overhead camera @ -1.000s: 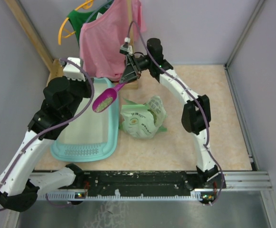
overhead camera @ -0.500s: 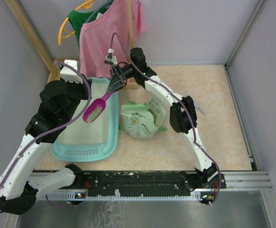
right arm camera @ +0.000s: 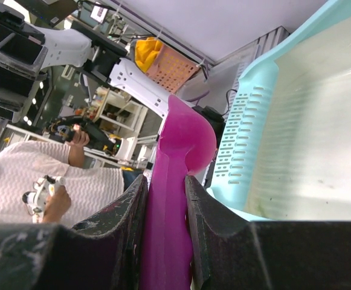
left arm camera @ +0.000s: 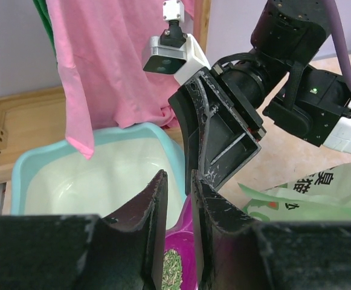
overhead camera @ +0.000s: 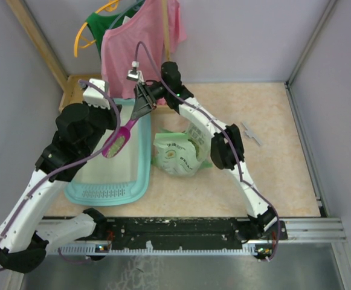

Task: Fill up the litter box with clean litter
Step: Pour the cat litter into the litter box.

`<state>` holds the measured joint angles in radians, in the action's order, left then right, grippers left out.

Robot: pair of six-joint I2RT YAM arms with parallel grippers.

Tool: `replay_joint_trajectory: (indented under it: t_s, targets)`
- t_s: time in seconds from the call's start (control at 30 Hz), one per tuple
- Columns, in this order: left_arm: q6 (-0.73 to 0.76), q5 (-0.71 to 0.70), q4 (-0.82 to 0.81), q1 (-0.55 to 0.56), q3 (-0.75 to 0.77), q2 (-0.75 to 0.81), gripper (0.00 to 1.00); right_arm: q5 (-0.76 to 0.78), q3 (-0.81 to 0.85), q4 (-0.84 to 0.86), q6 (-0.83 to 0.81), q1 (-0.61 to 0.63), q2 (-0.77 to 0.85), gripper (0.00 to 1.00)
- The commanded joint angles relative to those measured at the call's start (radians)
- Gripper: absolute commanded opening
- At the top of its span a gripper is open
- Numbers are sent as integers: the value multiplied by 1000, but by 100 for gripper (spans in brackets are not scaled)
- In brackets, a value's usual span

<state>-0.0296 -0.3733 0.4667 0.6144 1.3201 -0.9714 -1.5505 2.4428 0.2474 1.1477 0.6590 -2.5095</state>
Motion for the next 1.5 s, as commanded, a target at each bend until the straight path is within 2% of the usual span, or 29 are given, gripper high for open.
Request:
replay_joint_trajectory:
  t_s: [0.0, 0.2, 0.43, 0.53, 0.67, 0.87, 1.13, 1.3, 1.47]
  targets:
    - [22, 16, -18, -2, -5, 11, 28, 26, 63, 50, 0, 35, 52, 0]
    - [48, 15, -45, -2, -22, 27, 29, 90, 83, 2, -33, 38, 54, 0]
    - [56, 13, -47, -2, -34, 38, 29, 164, 142, -228, -215, 37, 29, 0]
    - [57, 10, -59, -2, -43, 49, 29, 229, 182, -431, -386, 34, 30, 0]
    - [62, 10, -62, -2, -46, 51, 30, 397, 261, -741, -674, 31, 36, 0]
    - [62, 16, -72, -2, -54, 56, 30, 635, 274, -981, -974, 31, 75, 0]
    - [69, 22, -84, -2, -70, 59, 31, 788, 251, -1064, -1142, 30, 133, 0]
    - [71, 27, -99, -2, -84, 60, 31, 857, 48, -943, -1179, 32, 266, 0]
    - [71, 33, -113, -2, -97, 58, 31, 874, 91, -970, -1208, 37, 265, 0]
